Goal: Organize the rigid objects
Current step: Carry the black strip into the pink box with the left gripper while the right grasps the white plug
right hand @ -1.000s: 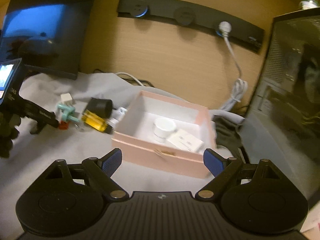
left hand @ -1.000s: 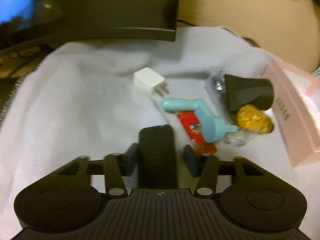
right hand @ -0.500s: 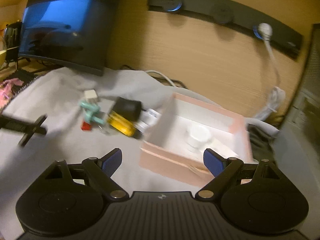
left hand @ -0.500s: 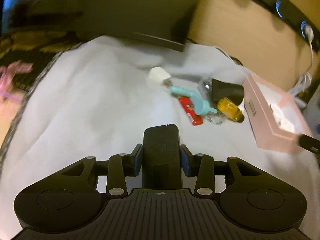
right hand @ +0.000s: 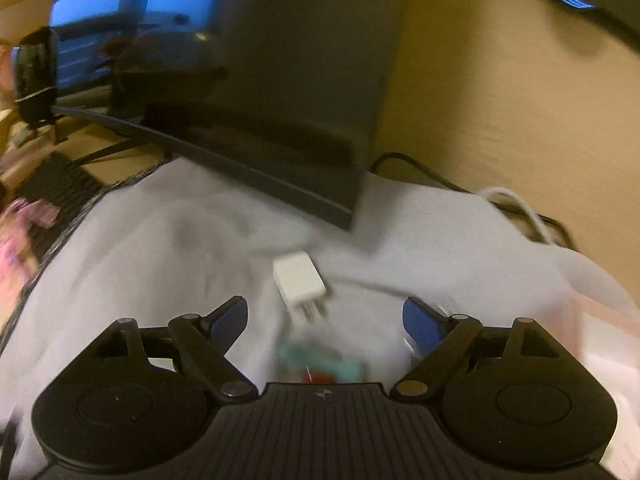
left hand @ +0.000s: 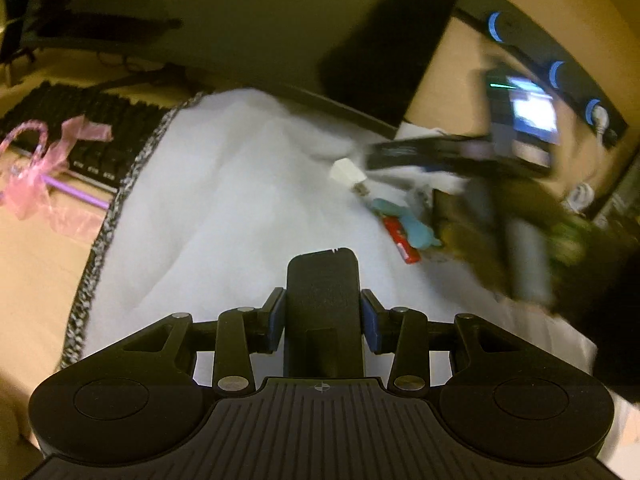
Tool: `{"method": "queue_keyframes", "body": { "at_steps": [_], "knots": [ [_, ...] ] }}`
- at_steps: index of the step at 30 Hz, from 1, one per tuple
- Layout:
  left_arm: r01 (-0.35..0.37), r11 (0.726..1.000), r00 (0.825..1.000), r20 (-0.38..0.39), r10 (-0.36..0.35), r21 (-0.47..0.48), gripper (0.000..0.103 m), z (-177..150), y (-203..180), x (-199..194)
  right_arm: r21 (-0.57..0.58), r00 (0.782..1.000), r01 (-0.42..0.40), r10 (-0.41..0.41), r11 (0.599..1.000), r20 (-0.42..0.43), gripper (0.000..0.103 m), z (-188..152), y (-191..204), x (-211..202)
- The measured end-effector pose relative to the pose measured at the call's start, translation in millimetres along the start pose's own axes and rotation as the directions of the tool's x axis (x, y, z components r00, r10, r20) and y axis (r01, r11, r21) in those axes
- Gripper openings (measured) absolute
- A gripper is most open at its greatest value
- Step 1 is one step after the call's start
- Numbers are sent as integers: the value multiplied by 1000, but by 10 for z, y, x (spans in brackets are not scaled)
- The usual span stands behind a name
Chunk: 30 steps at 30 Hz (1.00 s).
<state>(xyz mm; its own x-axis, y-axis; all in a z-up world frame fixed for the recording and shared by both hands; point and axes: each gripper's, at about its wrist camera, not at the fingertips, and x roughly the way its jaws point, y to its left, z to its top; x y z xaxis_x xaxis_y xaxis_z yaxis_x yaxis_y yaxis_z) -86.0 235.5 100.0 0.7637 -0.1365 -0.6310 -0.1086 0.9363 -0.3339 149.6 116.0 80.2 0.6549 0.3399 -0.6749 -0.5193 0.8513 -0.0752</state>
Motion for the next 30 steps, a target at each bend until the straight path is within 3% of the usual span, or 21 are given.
{"method": "queue_keyframes", "body": {
  "at_steps": [2, 7, 11, 15, 18, 21, 25, 30],
  "knots": [
    [9, 999, 1000, 3, -9, 36, 43, -17, 24, -49, 2, 999, 5, -5, 1000, -36, 63, 37, 67, 281],
    [7, 996, 1000, -11, -6, 91, 43, -32, 87, -77, 3, 997, 27, -27, 1000, -73, 62, 35, 120, 657],
    [27, 989, 1000, -13, -25, 148, 43, -27, 48, -110, 0, 993, -19, 19, 1000, -117, 34, 35, 139, 647],
    [74, 984, 997, -44, -68, 163, 43, -11, 2, -6, 8, 994, -68, 68, 998, -83, 32, -59, 117, 104],
    [104, 982, 991, -102, -89, 159, 43, -17, -71, 168, 12, 997, -57, 58, 998, -58, 32, -256, 6, -410],
    [154, 976, 977, -172, -127, 155, 43, -26, -221, 348, 66, 997, 7, -2, 998, -83, 32, -477, -193, -762],
    [263, 948, 942, -258, -213, 178, 43, -41, -563, 554, 78, 983, 163, -155, 984, -100, 32, -896, -478, -1291],
    [346, 903, 911, -322, -258, 254, 43, -120, -1091, 721, 147, 964, 248, -228, 957, -139, 32, -1384, -924, -1881]
  ]
}}
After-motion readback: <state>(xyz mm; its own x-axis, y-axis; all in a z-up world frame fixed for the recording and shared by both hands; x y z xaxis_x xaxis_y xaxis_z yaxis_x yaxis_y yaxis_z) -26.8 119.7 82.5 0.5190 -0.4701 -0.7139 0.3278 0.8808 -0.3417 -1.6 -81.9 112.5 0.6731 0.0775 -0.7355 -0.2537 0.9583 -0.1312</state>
